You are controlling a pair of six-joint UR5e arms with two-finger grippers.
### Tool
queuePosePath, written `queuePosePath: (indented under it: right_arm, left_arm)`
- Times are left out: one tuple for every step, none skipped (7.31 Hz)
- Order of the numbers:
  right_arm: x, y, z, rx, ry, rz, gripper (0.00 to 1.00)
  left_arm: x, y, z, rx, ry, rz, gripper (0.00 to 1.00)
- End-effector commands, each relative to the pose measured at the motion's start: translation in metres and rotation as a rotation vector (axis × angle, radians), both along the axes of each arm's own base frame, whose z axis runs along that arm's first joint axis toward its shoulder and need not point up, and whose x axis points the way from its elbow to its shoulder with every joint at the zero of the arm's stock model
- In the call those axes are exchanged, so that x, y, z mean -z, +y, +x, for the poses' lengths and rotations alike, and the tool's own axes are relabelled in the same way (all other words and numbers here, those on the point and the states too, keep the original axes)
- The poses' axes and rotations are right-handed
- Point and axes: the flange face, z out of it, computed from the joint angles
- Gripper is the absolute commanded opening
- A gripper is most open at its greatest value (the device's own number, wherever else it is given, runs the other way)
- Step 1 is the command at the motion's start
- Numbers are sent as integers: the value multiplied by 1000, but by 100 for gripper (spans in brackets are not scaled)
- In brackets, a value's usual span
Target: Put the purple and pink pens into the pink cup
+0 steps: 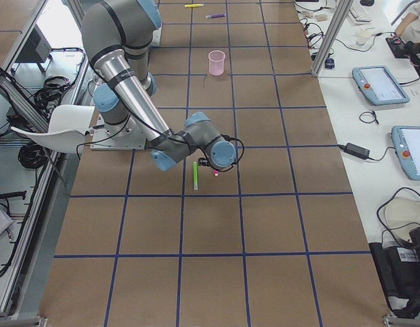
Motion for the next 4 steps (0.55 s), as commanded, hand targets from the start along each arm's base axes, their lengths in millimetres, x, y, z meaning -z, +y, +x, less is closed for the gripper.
queuePosePath:
  right_arm:
    - [18,1,1,-137,-40,-40,100]
    - [33,1,3,-179,-71,-59,100]
    - [37,1,4,-189,-76,-59,100]
    - [41,4,7,-190,-84,-54,100]
  left_arm:
    - [27,-7,59,-95,7,23,100]
    - [58,-18,71,-98,5,24,100]
    - [102,-20,85,-93,-44,43,100]
    - [126,-17,103,-95,-52,61,100]
